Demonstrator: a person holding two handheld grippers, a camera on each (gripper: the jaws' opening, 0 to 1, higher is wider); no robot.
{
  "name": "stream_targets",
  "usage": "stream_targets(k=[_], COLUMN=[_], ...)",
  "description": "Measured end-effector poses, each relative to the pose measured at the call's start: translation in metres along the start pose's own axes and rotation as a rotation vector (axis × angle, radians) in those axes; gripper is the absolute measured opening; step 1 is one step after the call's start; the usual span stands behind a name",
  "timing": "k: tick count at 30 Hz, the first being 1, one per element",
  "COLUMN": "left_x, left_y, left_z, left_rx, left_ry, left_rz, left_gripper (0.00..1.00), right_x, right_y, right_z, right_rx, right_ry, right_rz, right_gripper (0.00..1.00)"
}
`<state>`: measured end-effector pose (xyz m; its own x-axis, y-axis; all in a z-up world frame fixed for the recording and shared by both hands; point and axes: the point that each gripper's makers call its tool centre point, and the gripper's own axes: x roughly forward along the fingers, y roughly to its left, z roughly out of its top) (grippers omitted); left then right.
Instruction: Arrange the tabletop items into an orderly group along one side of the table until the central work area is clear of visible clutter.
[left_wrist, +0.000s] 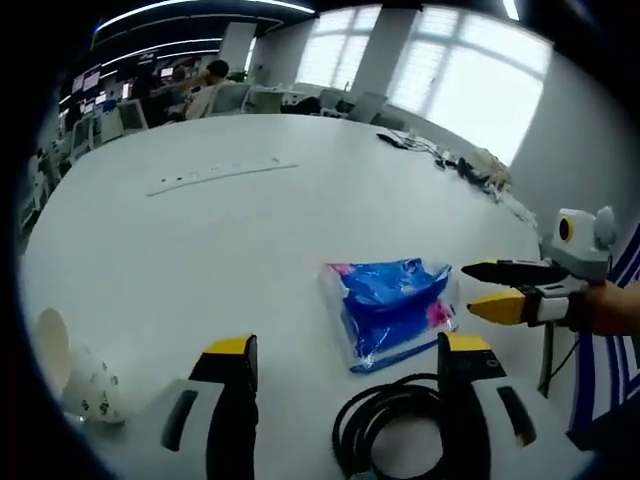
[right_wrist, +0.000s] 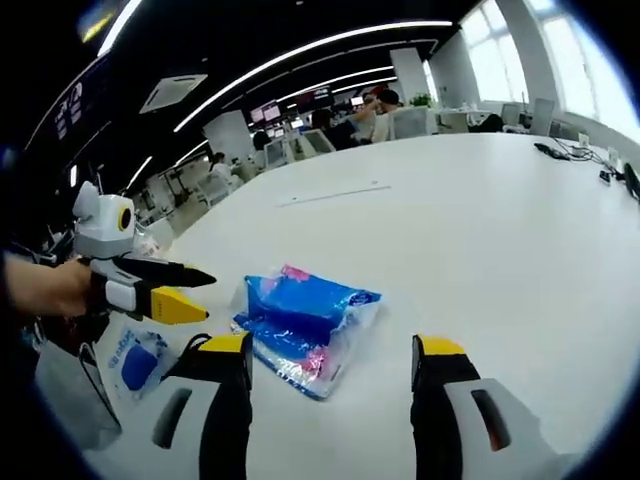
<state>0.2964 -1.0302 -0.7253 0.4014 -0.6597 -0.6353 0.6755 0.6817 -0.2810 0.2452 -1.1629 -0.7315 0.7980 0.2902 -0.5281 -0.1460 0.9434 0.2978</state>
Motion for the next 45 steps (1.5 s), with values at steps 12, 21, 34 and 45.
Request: stream_targets(k=[12,21,34,45], left_x=[0.022,0.031,-0.003,-0.036], left_y=[-0.001,-0.011,-0.023,-0.057], left_z=[-0.017,-0.017,0.011,0.039], left_rx=[-0.053,-0.074,-0.115,-0.095], left_ry=[0.068,0.081,-0.013,-0.095], left_rz=[0.029,-0.008,-0.001,-0.031], left_gripper=[0.29,0.03,0.00,0.00], right_x=[0.012,0.014,-0.012,-0.050], right_y=[-0.003,-0.002,0.010,0.016], right_z=[-0.019,-0.020,0.019,0.054], right_rx=[0.084,0.117,0.071,-0.019], right_ry=[0.062,0.093,0.037,-0.017], right_rz=[-0.029,-0.034,-0.053,-0.069], right_gripper=[0.26,0.00,0.00,0.00])
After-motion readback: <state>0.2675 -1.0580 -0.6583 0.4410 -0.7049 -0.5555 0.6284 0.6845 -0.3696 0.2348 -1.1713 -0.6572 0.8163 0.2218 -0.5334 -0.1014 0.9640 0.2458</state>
